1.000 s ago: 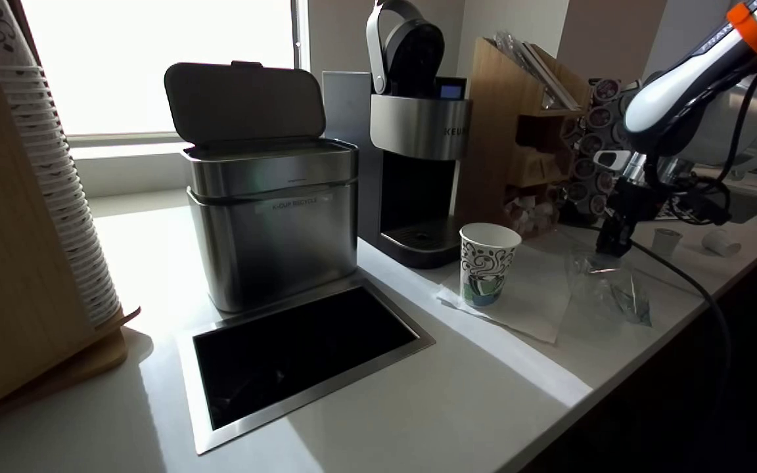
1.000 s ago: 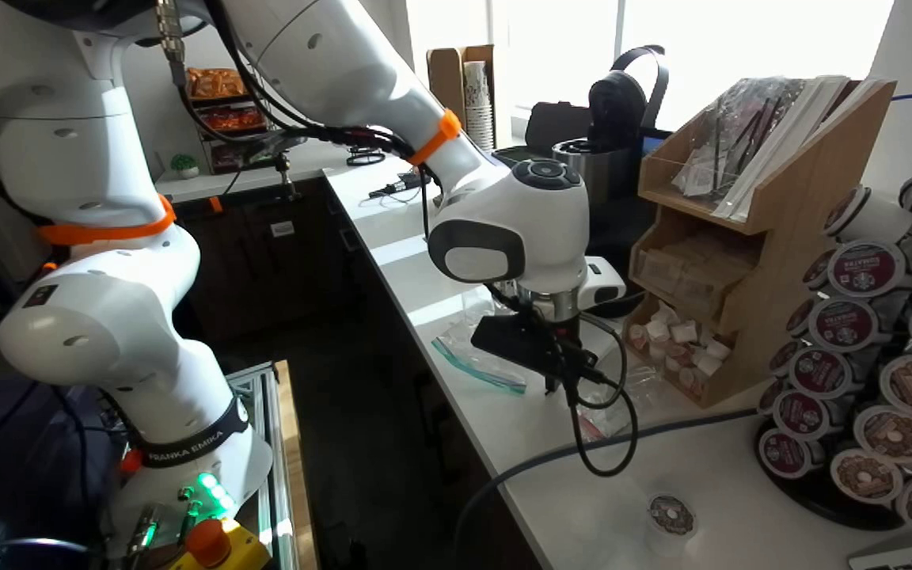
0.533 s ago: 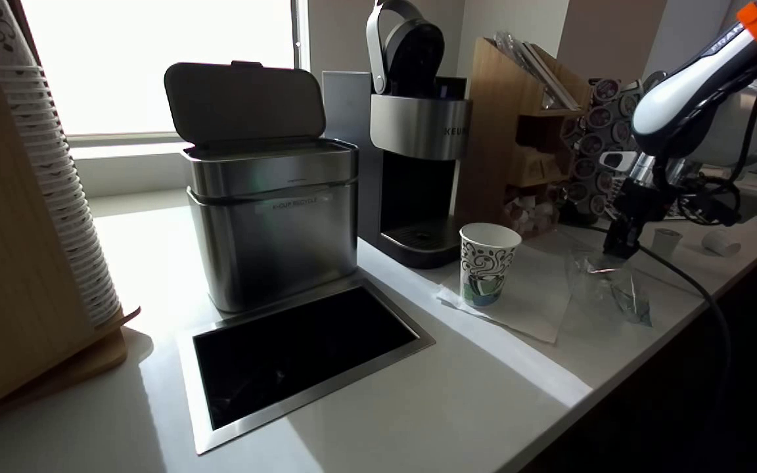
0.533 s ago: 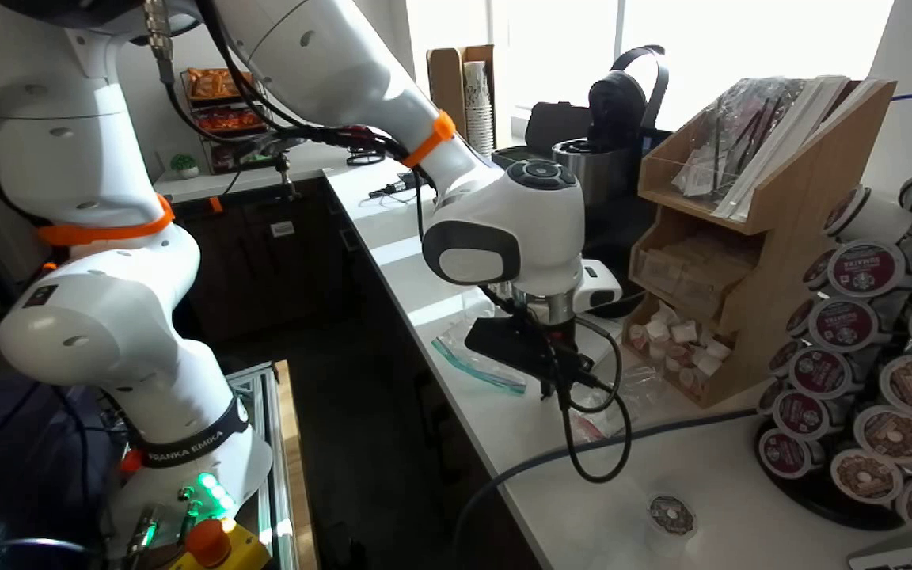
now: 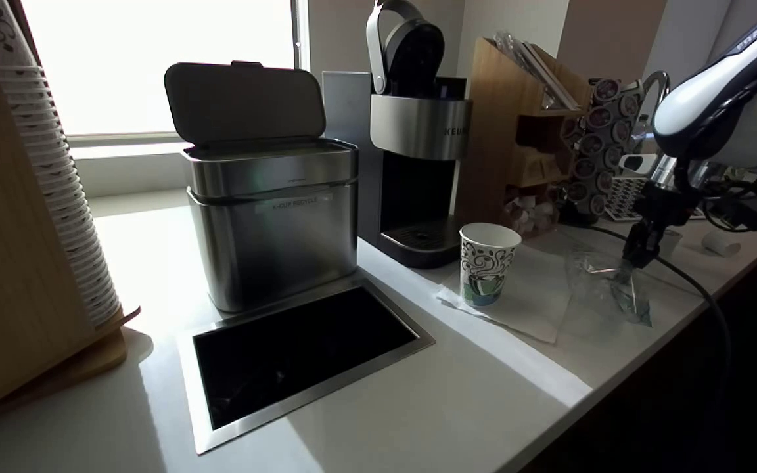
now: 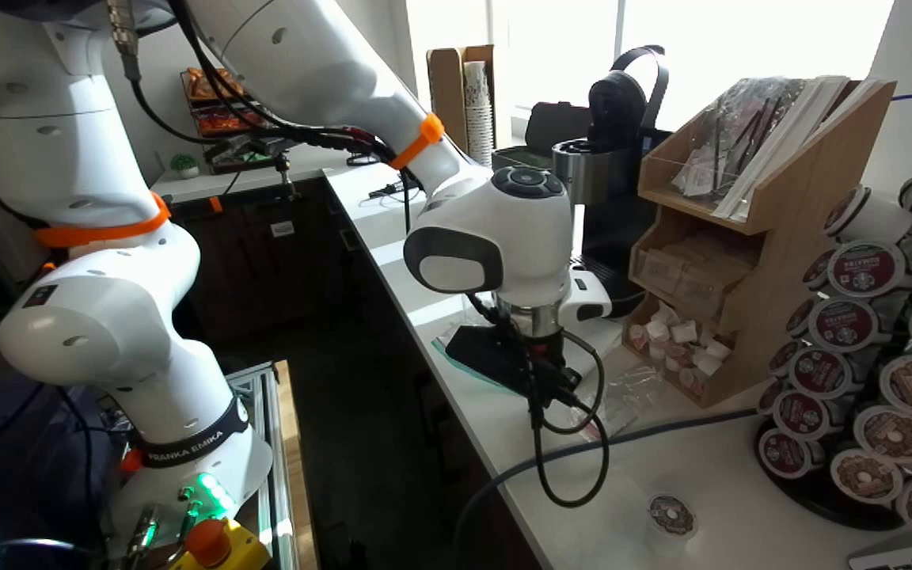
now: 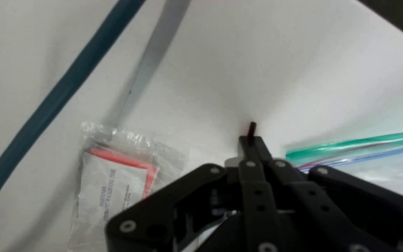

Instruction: Put the black straw in the coffee cup on the left.

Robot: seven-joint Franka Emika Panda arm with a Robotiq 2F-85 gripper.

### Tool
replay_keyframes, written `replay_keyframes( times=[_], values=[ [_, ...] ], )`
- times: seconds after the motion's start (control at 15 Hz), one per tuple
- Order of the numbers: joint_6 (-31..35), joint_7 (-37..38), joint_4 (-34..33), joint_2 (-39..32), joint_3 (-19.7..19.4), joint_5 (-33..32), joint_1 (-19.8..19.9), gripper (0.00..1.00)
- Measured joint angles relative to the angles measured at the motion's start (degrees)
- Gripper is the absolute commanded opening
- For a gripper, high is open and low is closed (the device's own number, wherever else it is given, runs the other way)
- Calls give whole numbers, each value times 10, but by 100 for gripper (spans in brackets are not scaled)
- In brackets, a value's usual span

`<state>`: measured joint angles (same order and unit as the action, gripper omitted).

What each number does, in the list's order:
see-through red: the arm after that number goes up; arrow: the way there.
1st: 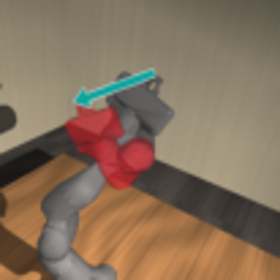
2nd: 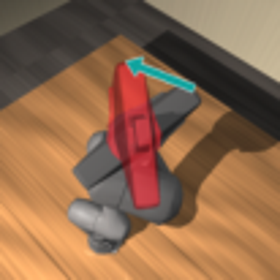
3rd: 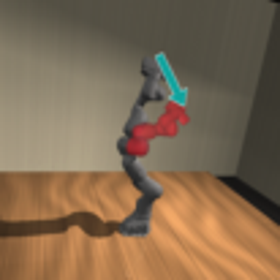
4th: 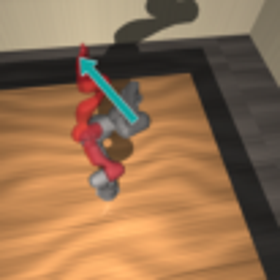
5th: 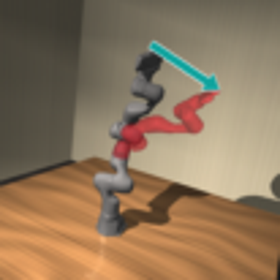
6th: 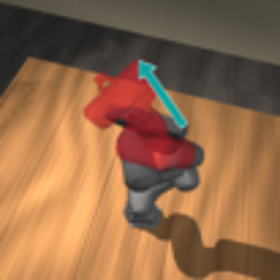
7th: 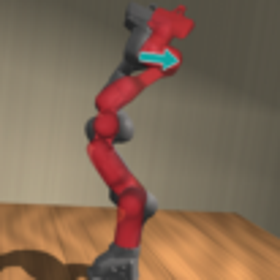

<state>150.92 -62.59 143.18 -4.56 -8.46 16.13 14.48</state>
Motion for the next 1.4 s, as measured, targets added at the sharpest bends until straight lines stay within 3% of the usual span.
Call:
replay_keyframes(
  times=[1.4],
  values=[
    [0, 93, 31, 29, -38, -83, 0, 0]
  ],
)
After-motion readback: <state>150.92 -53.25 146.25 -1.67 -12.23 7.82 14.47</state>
